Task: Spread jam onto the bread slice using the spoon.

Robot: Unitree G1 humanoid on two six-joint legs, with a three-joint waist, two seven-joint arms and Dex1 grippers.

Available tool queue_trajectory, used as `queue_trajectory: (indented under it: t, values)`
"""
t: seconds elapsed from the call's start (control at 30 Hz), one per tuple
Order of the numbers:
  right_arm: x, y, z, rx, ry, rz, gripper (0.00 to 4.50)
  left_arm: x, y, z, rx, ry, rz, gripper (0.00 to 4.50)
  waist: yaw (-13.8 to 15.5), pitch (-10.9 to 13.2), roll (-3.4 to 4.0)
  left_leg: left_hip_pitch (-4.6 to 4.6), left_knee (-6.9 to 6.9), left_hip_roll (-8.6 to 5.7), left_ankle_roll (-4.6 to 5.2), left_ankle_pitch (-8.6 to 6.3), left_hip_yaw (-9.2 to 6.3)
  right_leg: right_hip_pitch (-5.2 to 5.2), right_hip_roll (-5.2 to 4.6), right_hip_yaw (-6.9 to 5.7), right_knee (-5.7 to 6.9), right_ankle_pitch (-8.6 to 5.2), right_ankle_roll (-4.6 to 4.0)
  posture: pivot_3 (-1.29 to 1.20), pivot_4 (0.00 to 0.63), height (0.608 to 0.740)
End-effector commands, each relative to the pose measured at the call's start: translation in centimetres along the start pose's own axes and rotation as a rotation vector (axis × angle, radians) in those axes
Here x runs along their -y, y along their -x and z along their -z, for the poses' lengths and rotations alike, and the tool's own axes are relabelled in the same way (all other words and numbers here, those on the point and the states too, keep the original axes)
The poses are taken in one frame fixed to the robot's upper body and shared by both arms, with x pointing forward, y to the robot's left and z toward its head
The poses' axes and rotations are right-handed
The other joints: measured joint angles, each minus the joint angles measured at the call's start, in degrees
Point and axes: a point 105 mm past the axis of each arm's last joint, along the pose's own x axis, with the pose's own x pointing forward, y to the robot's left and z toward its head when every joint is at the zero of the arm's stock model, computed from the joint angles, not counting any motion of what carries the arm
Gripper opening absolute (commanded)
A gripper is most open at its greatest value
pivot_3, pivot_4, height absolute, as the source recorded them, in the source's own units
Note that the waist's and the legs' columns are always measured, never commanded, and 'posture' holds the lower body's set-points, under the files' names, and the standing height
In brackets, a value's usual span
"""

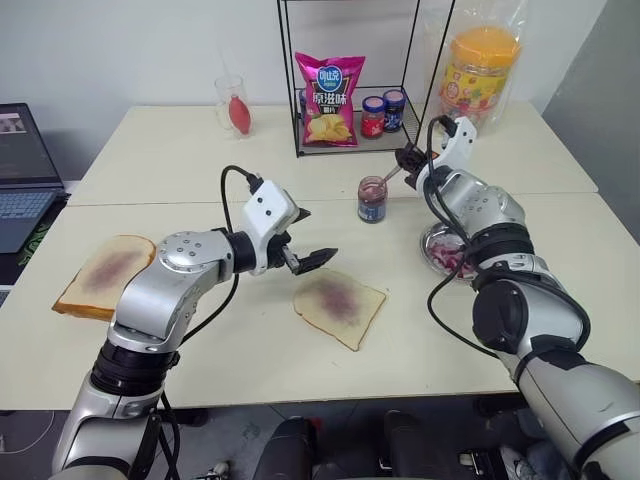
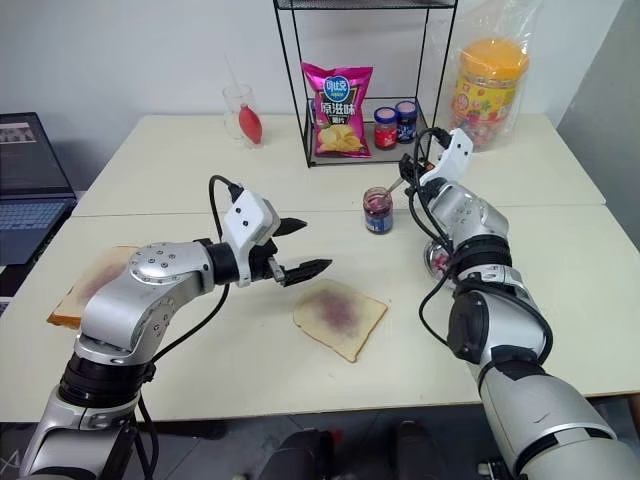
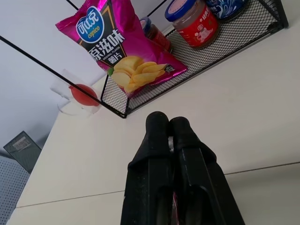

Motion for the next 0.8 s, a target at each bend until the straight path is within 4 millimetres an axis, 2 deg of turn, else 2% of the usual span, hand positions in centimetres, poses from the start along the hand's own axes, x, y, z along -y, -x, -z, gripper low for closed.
queue_trajectory:
  t: [0.03,0.8]
  values:
    - [-1.8,0.3,-3.0,0.081,-0.021,-0.051,0.01,-0.7,0.2,-1.1,0.039,-0.039,-0.031,4.50,0.00,0.00,0.00,0.00,0.00,0.00,0.00,0.00,0.00,0.00,0.00,0.00,0.00,0.00,0.00,0.00,0.150,0.740]
    - [-1.8,0.9,-4.5,0.114,-0.084,-0.056,0.01,-1.1,0.0,-1.2,0.050,-0.051,-0.046,4.50,0.00,0.00,0.00,-0.01,-0.01,0.00,0.00,0.00,0.02,0.00,0.00,0.01,-0.01,0.00,0.00,0.00,0.150,0.740]
